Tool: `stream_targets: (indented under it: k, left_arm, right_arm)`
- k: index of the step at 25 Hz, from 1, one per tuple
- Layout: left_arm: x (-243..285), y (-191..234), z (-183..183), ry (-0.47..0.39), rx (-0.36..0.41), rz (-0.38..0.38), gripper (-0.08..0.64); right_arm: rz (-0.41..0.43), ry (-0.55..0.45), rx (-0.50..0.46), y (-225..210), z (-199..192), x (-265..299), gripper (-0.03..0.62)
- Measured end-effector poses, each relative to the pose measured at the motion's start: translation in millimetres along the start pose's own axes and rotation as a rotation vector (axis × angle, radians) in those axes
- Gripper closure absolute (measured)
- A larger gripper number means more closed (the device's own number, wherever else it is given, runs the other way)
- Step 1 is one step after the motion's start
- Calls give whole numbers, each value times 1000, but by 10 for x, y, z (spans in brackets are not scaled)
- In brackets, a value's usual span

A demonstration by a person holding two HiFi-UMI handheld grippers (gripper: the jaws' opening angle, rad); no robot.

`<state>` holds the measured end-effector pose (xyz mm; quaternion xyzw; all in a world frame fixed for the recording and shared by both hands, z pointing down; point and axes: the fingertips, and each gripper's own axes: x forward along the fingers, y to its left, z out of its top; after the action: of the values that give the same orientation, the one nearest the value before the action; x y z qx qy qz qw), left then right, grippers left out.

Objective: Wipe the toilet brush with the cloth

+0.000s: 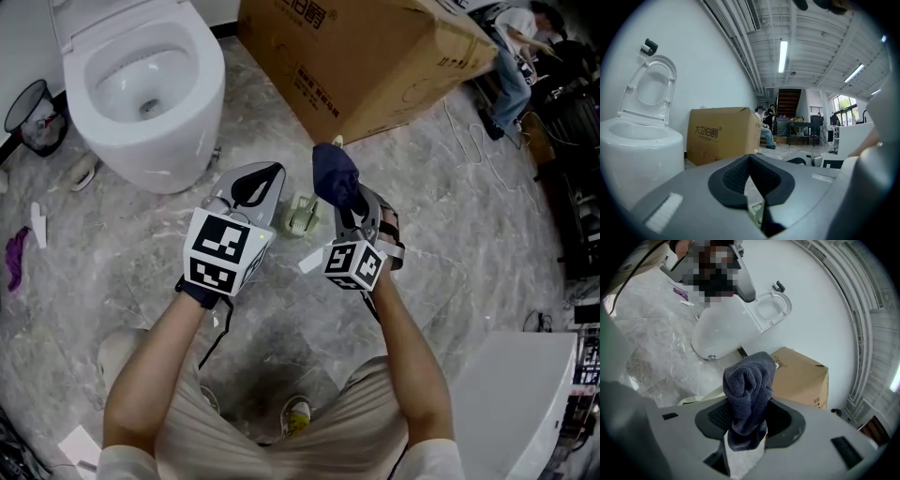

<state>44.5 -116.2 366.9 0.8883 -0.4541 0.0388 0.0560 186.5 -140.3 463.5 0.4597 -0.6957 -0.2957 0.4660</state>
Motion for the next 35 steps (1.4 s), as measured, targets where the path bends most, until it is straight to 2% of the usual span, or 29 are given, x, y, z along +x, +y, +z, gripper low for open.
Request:
stream_targets:
  k: [35]
  left_arm:
    - [-20, -45, -36, 37, 25, -7, 560]
  right_arm:
    - [241, 96, -100, 736, -350, 157, 408]
